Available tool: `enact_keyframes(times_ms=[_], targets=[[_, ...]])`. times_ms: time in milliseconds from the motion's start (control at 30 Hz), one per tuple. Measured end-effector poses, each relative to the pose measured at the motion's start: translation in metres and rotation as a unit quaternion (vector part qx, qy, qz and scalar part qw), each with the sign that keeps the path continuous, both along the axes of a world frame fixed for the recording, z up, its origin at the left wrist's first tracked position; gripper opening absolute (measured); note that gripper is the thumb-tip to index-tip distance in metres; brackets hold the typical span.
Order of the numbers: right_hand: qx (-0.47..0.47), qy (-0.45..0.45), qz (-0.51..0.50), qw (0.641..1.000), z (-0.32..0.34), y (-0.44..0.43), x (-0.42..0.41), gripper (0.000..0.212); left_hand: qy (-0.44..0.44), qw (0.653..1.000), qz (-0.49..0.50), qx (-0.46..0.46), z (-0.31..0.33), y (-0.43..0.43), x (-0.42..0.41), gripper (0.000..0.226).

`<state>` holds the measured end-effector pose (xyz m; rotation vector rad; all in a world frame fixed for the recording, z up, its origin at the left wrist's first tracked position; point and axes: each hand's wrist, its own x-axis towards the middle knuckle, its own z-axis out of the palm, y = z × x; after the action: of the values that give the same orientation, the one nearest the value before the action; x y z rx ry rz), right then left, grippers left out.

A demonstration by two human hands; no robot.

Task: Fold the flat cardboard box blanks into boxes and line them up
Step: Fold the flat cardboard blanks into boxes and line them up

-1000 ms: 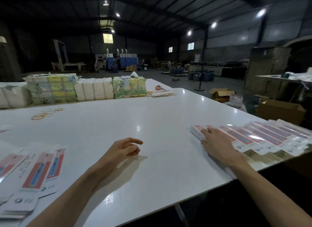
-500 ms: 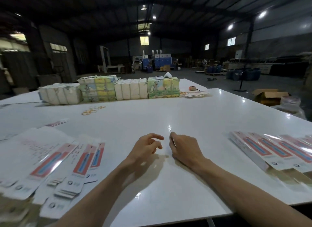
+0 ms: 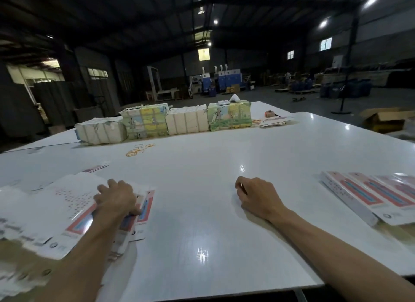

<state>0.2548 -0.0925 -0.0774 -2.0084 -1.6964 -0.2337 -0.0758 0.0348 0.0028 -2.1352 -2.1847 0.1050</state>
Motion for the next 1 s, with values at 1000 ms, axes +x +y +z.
enact_keyframes(times_ms=[1000], targets=[[-0.005, 0.082, 0.037, 0.996, 0.003, -0.007, 0.000, 0.014, 0.071, 0.989, -0.105, -0.074, -0.015, 0.021, -0.031, 0.121]])
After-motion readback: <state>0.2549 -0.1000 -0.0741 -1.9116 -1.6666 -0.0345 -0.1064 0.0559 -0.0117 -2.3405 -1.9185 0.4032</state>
